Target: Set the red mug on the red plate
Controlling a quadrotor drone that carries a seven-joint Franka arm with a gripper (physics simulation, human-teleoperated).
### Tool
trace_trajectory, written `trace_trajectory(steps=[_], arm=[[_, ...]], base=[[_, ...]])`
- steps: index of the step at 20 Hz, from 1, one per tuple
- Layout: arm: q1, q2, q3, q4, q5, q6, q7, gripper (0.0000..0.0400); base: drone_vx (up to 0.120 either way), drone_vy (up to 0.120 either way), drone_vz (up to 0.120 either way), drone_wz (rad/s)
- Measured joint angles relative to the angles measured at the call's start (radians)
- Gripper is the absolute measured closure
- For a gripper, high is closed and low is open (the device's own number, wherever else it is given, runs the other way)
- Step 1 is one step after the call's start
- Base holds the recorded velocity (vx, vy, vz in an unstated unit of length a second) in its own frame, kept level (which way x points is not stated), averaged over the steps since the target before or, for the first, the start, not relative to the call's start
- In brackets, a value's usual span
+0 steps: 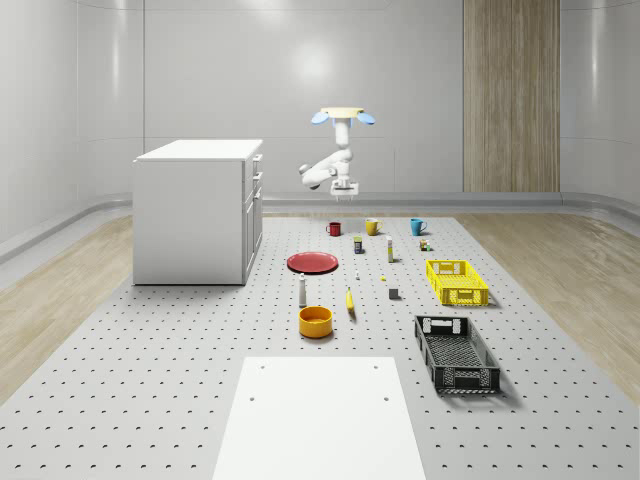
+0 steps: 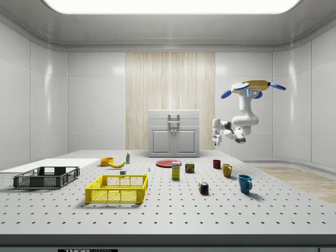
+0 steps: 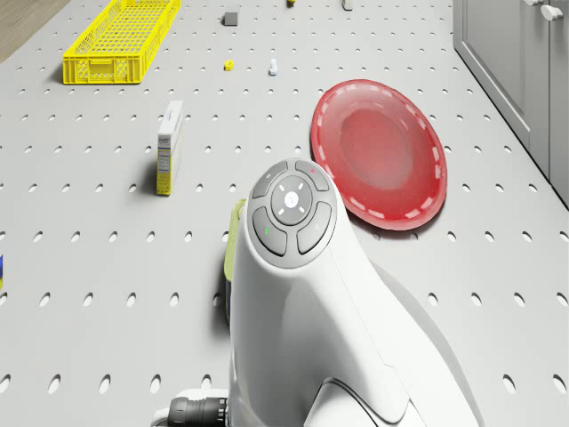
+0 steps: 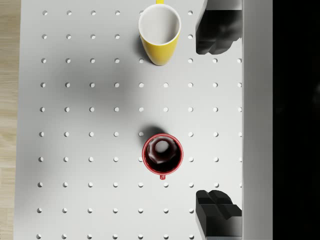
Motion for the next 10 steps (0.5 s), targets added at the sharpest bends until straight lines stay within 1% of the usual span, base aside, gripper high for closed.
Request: trace_trajectory(steps=[2,3,10], arm=[[-0.009,-0.012,0.006,0.000,0.004,0.007,0.007,0.0000],[-0.013,-0.017,0.009,0.001,0.006,0.010,0.010,0.0000],[-0.033,-0.056,0.024,0.003,0.024,0.039,0.027,0.0000]], base=[[-0.120,0.120,-0.120,0.000],[-0.080,0.120,-0.120,0.000],[0.000,0.000,-0.120,0.000]])
